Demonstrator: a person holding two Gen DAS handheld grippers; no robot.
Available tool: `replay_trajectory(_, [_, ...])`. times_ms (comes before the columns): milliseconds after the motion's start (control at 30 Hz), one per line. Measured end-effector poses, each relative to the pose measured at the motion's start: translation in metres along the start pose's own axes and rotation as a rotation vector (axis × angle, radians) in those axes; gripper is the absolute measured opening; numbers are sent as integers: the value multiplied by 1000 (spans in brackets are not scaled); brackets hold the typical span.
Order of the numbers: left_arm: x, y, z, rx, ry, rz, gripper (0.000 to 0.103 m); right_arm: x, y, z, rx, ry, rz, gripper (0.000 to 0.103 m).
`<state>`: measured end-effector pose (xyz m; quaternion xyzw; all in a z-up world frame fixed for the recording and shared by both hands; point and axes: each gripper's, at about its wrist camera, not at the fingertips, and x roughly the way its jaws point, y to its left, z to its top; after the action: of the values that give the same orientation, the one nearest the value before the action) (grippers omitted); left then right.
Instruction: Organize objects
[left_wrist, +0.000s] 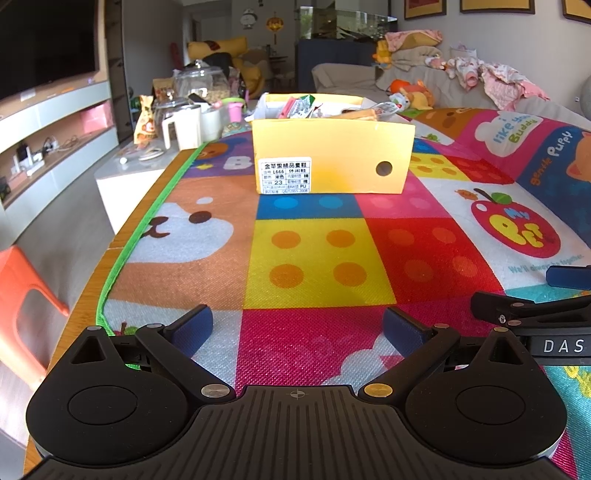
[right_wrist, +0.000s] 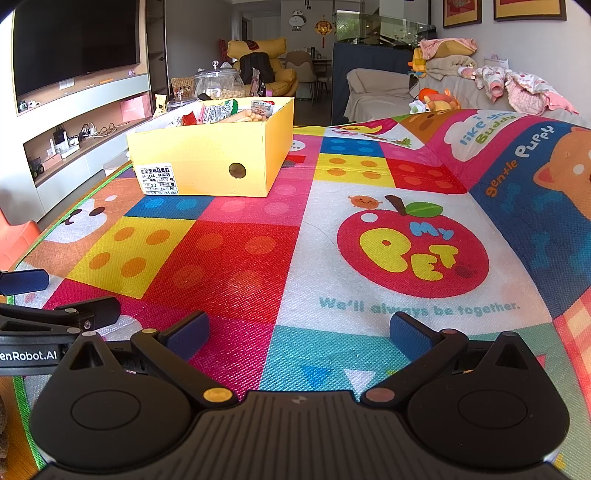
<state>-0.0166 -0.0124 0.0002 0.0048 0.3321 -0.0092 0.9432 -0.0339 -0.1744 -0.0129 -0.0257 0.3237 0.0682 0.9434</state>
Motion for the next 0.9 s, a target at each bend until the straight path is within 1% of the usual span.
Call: replay_trajectory(900, [-3, 3, -3, -7, -3, -11, 100, 0, 0, 0, 1, 0, 1, 103])
